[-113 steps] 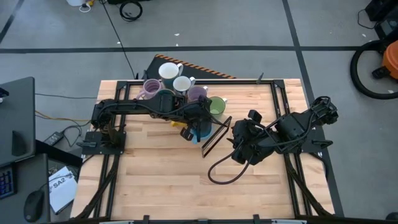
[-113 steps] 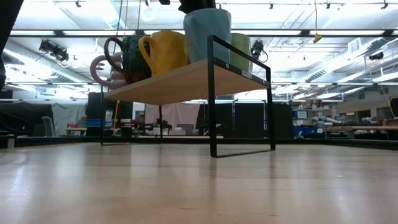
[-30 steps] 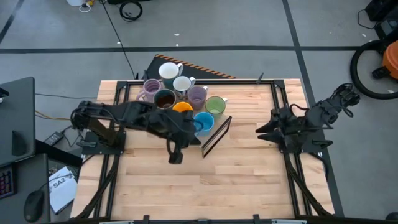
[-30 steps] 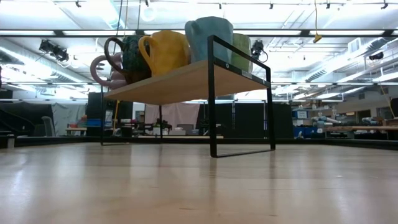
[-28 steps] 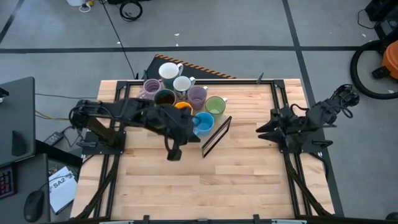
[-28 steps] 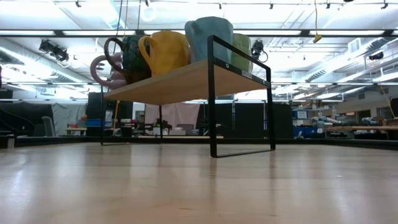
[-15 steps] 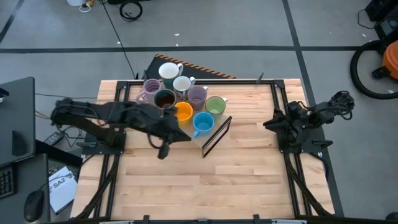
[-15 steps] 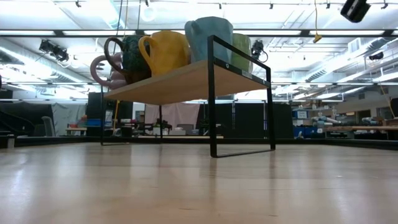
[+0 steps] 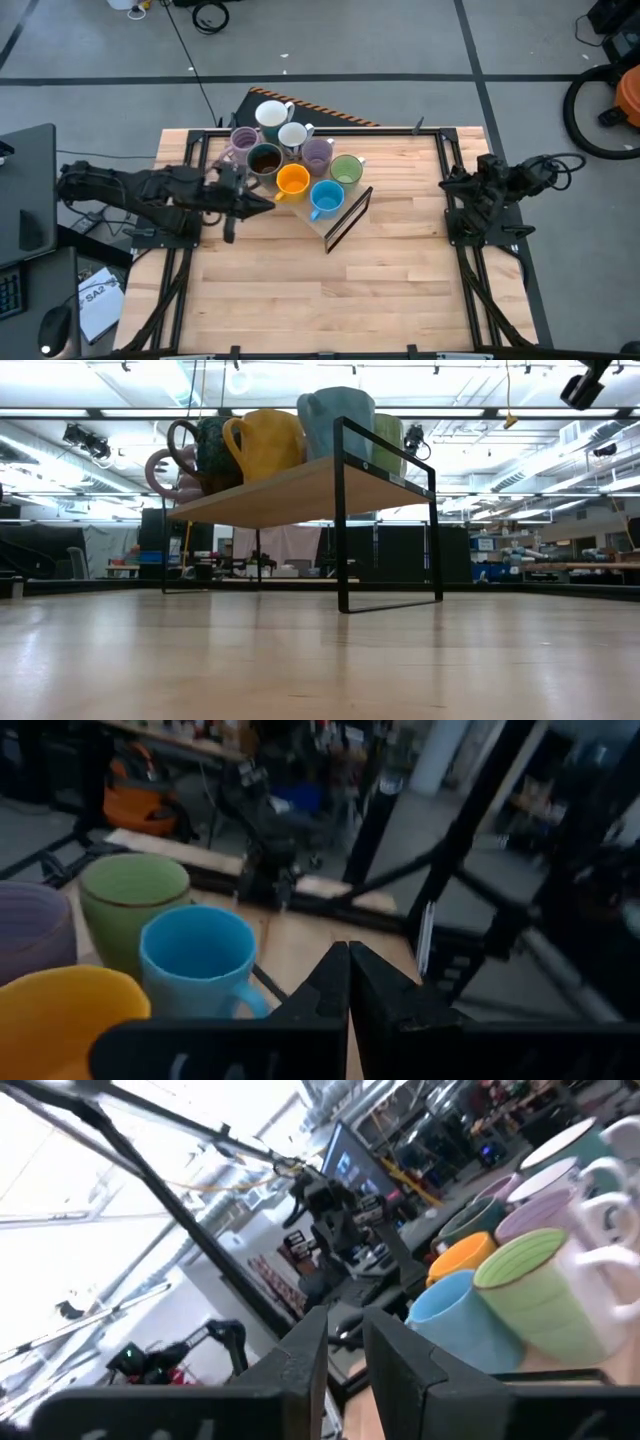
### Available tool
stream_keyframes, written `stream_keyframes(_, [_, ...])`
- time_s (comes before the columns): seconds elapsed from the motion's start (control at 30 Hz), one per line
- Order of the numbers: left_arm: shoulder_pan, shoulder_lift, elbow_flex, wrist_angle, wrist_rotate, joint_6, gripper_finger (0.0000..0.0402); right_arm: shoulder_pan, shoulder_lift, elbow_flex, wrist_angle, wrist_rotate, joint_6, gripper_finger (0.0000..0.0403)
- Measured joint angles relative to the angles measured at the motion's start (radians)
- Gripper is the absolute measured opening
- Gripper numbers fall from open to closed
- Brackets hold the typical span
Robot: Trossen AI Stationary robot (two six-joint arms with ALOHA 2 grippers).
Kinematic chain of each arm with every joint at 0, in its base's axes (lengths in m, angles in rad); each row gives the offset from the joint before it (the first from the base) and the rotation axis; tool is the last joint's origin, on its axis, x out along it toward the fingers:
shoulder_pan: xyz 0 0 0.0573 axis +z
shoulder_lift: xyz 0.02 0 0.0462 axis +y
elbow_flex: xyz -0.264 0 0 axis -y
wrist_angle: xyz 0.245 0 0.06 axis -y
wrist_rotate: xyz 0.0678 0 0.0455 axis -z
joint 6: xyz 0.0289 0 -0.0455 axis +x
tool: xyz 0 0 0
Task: Place coffee mugs
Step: Return to Home Position
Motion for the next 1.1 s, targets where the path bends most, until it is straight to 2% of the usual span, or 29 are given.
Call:
stream_keyframes(0.3, [0.0, -0.231, -0.226, 0.14, -0.072, -0.083, 0.0007, 0.0, -0.004, -0.009, -0.012, 0.043, -0.027, 0.0066])
stream_keyframes(0.63, [-0.001, -0.467, -0.426, 0.202, -0.156, -0.115, 0.0007, 0.0, -0.004, -0.065, -0.007, 0.067, 0.017, 0.0053])
stream_keyframes(0.83, [0.0, -0.627, -0.609, 0.342, -0.237, -0.129, 0.0007, 0.0, -0.004, -0.177, 0.171, 0.07, 0.031, 0.004])
stream_keyframes(1.1, [0.0, -0.765, -0.775, 0.418, -0.242, -0.2, 0.0007, 0.0, -0.004, -0.34, 0.393, 0.102, 0.106, 0.0023])
